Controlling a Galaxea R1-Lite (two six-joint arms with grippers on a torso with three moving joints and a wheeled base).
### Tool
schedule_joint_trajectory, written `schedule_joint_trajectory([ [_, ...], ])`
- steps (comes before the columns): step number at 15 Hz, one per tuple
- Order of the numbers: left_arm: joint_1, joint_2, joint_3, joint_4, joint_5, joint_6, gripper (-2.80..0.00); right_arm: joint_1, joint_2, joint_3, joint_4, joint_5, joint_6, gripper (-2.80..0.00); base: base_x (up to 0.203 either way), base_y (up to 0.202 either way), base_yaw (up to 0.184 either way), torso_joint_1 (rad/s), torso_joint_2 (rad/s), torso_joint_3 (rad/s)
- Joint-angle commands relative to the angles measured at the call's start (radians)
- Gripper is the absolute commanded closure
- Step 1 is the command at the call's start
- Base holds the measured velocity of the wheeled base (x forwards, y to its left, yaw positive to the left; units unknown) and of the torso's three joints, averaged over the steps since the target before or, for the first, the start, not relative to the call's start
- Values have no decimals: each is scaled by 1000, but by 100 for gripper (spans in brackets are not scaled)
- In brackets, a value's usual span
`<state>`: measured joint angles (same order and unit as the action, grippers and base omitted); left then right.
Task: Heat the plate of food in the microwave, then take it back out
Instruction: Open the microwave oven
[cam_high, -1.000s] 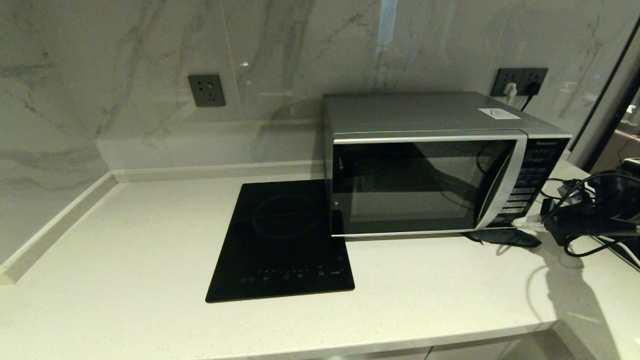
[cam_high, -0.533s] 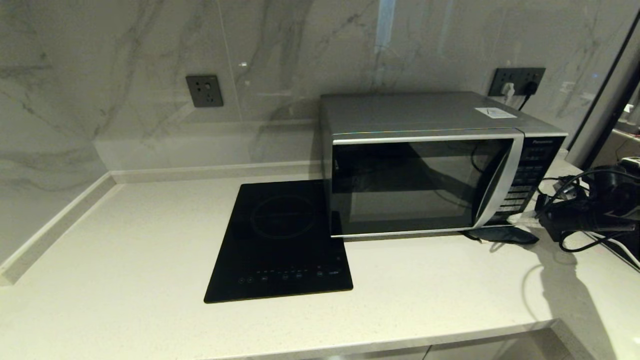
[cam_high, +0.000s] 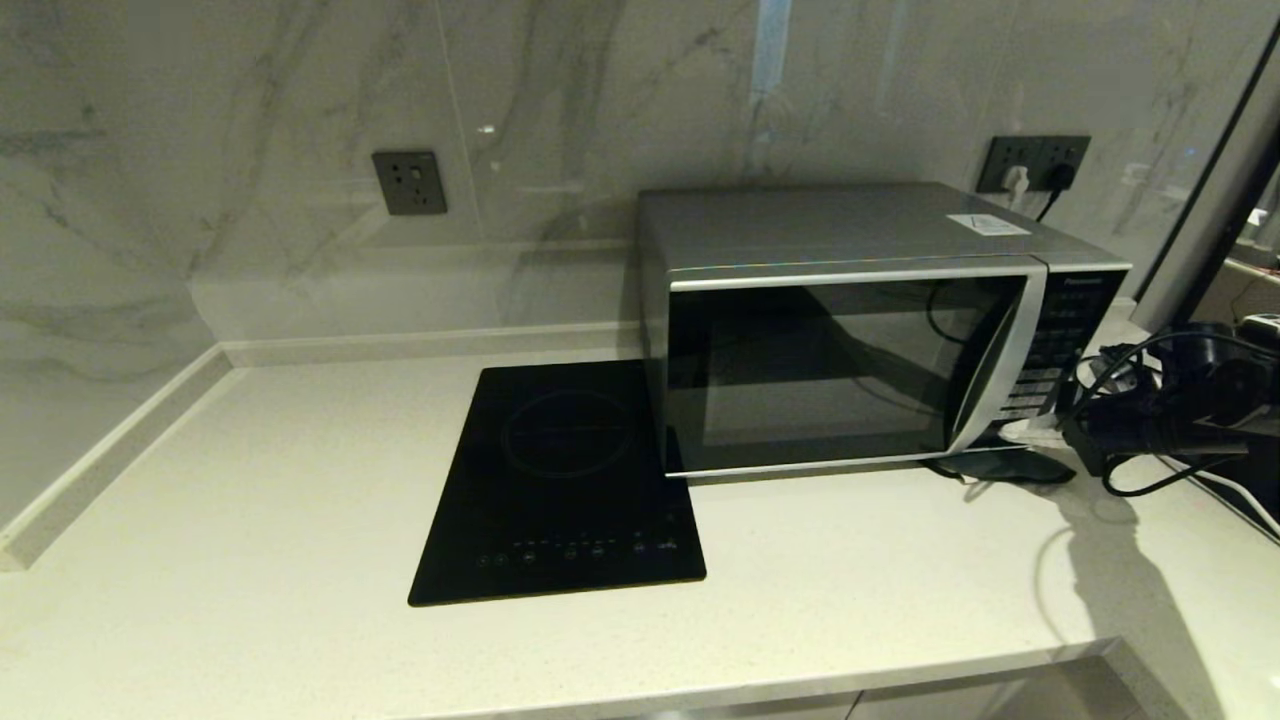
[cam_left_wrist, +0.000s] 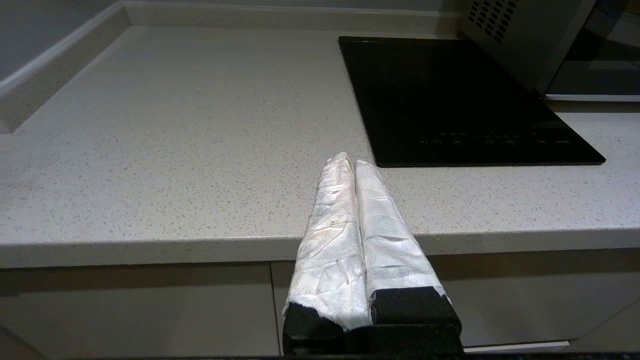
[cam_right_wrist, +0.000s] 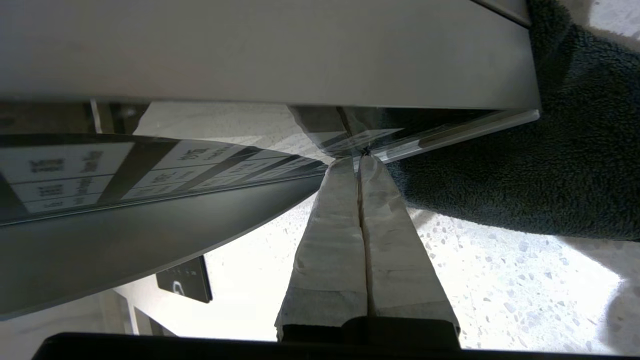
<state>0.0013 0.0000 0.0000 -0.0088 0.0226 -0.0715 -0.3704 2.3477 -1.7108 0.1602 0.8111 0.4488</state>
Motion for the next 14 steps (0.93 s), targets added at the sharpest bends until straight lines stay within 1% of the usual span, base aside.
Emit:
schedule_joint_trajectory([
  [1, 0, 2, 0, 0, 0, -1, 0, -29, -35, 30, 1, 2, 1, 0, 0, 0, 0, 0, 0, 0],
  [7, 0, 2, 0, 0, 0, -1, 0, -137, -217, 165, 6, -12, -14, 0, 0, 0, 0, 0, 0, 0],
  [9, 0, 2, 0, 0, 0, -1, 0, -158, -315, 214, 22, -56, -15, 0, 0, 0, 0, 0, 0, 0],
  [10, 0, 2, 0, 0, 0, -1, 0, -162, -371, 234, 47, -108, -16, 0, 0, 0, 0, 0, 0, 0],
  [12, 0, 2, 0, 0, 0, -1, 0, -164, -485, 253, 145, -239, -21, 0, 0, 0, 0, 0, 0, 0],
  [14, 0, 2, 0, 0, 0, -1, 0, -127, -618, 260, 277, -390, -23, 0, 0, 0, 0, 0, 0, 0],
])
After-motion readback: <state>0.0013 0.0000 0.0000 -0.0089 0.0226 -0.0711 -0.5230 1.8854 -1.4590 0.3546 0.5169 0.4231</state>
